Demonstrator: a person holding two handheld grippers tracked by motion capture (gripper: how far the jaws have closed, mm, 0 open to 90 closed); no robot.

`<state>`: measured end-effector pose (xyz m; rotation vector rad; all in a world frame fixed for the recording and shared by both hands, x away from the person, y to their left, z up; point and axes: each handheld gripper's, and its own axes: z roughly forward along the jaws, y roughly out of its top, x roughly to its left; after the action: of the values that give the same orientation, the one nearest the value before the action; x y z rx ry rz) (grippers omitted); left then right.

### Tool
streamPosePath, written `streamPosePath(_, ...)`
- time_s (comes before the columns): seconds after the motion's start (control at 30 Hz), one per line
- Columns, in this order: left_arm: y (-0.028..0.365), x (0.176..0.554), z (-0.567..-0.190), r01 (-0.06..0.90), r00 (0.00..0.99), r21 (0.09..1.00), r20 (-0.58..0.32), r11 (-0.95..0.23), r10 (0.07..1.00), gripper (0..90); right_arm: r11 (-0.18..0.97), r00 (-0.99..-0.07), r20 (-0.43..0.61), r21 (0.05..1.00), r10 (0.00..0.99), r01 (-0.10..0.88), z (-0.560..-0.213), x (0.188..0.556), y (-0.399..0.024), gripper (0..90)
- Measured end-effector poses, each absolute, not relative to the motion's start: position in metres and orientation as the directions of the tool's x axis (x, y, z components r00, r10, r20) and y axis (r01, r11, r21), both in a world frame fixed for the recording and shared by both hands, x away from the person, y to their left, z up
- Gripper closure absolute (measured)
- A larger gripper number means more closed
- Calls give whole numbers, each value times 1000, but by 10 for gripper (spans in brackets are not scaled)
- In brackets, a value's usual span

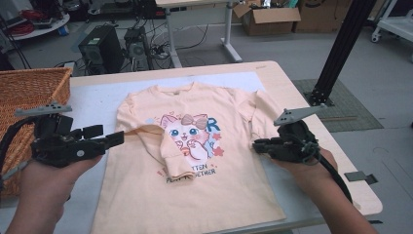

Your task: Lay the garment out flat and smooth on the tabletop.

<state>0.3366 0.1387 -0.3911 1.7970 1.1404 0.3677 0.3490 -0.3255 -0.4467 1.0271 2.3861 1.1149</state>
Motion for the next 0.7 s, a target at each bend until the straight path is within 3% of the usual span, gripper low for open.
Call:
streamPosePath(0.33, 139, 334, -394, 548, 514, 828, -220, -120, 829, 254, 416, -723, 48, 790, 689, 450, -452, 291, -350, 861)
streamPosePath(0.47, 134, 334, -394, 548, 521, 827, -220, -125, 825, 255, 427, -727, 36, 789, 686, 442, -451, 284, -352, 848)
streamPosePath(0.67, 131, 332, -392, 546, 523, 828, -219, -126, 824, 254, 385, -728, 42, 827, 685, 410, -436, 284, -348, 562)
streamPosePath(0.7, 131, 332, -392, 545, 522, 829, -217, -127, 825, 254, 388, -730, 46, 824, 682, 414, -436, 285, -346, 555)
